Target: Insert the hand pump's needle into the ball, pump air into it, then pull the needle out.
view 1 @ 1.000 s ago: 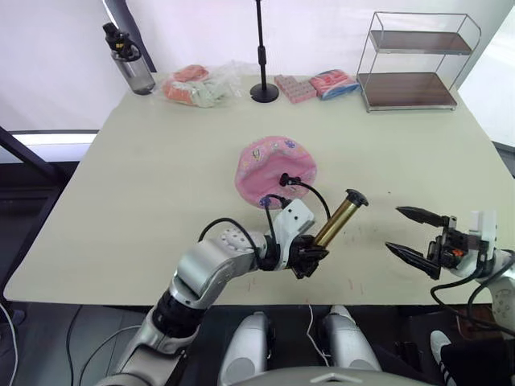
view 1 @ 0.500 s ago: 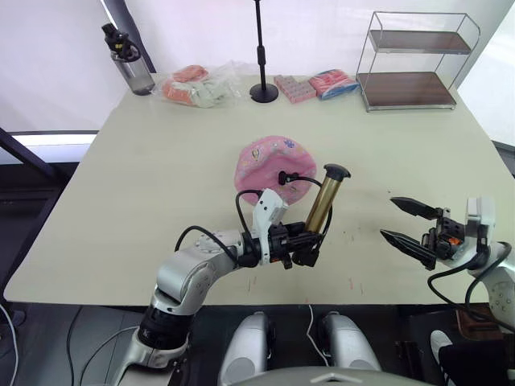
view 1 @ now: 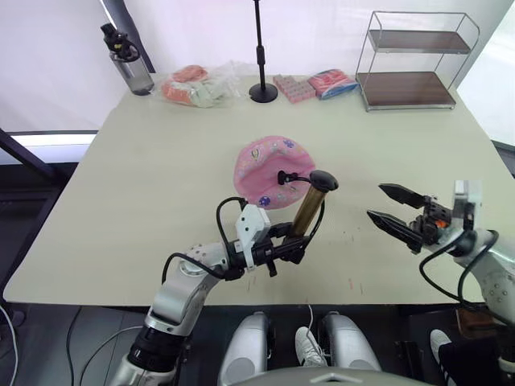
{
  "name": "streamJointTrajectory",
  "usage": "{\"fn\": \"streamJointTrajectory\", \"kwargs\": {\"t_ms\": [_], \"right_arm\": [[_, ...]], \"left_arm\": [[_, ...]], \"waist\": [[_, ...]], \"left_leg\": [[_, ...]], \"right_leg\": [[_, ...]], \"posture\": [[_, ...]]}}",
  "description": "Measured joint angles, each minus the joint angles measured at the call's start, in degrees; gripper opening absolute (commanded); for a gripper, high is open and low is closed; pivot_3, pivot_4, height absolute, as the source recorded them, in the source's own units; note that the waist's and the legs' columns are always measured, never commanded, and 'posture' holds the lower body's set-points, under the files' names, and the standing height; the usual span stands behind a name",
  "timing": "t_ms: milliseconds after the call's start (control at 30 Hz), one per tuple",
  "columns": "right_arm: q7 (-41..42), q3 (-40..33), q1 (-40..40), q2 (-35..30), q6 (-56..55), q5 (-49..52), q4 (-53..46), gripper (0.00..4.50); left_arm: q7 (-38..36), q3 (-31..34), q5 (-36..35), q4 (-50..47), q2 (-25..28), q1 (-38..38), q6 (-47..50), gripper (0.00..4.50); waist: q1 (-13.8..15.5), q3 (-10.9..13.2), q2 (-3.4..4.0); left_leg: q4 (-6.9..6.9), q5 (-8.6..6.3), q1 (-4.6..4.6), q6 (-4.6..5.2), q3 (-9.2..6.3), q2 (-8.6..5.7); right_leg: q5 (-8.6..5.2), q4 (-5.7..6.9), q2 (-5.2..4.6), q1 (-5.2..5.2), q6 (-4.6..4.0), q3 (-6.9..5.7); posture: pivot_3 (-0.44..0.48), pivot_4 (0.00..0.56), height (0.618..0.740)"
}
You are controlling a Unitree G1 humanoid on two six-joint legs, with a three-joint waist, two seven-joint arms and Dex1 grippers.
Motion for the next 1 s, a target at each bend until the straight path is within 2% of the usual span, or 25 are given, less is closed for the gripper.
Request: {"fn": "streamJointTrajectory", "kwargs": {"t_ms": [167,333,433,533,633,867,1000], "right_arm": [[-10.9,2.5,-4.7,2.4,10.4,5.9,-4.7,4.5],[-15.6,4.3,-8.7,4.2,15.6,10.2,-5.9,4.5],[-16.6,5.5,-10.0,5.2,17.0,11.2,-6.4,4.5],[-16.6,7.2,-10.3,5.7,18.4,12.2,-6.6,4.5],[-17.7,8.1,-11.2,7.0,19.5,13.2,-6.6,4.5],[-19.3,8.8,-11.8,9.2,20.2,13.4,-6.5,4.5],[-19.7,8.8,-11.8,9.5,20.2,13.4,-6.5,4.5]], "left_arm": [[-1.8,0.0,0.4,3.3,-0.7,0.8,-4.2,0.99],[-2.8,0.0,1.0,5.8,-1.5,0.8,-6.7,0.99],[-3.1,0.0,1.1,6.8,-1.9,0.7,-7.6,0.99],[-3.5,0.0,1.1,7.0,-2.2,0.7,-8.1,0.99],[-3.9,0.0,1.1,7.0,-2.3,0.7,-8.5,0.99],[-4.1,0.0,1.1,7.0,-2.6,0.7,-8.7,0.99],[-4.2,0.0,1.1,7.0,-2.6,0.7,-8.7,0.99]], "waist": [[0.0,0.0,-0.01],[0.1,0.0,-0.01],[0.0,0.0,-0.02],[0.0,0.0,-0.02],[-0.1,0.0,-0.03],[-0.5,0.0,-0.03],[-0.9,0.0,-0.04]], "left_leg": [[0.0,0.0,-0.05,0.01,0.03,-0.01],[0.0,-0.02,-0.1,0.05,0.04,-0.03],[0.01,-0.05,-0.11,0.09,0.06,-0.03],[0.07,-0.06,-0.21,0.11,0.03,-0.05],[0.15,-0.06,-0.43,0.11,0.05,-0.05],[0.23,-0.05,-0.6,0.11,0.0,-0.07],[0.39,-0.04,-1.02,0.1,-0.09,-0.09]], "right_leg": [[0.09,0.0,-0.02,-0.04,0.16,0.01],[0.13,-0.02,0.03,-0.06,0.23,-0.02],[0.12,-0.03,0.21,-0.06,0.26,0.02],[-0.02,-0.02,0.31,-0.05,0.51,0.74],[-0.25,-0.01,0.02,-0.03,1.11,1.58],[-0.29,-0.01,-0.07,-0.07,1.28,1.78],[-0.57,-0.03,-0.42,-0.06,1.94,2.56]], "posture": [[0.0,0.15,0.736],[0.0,0.15,0.736],[0.0,0.15,0.736],[0.0,0.15,0.736],[0.0,0.15,0.736],[0.0,0.15,0.736],[0.0,0.15,0.736]]}}
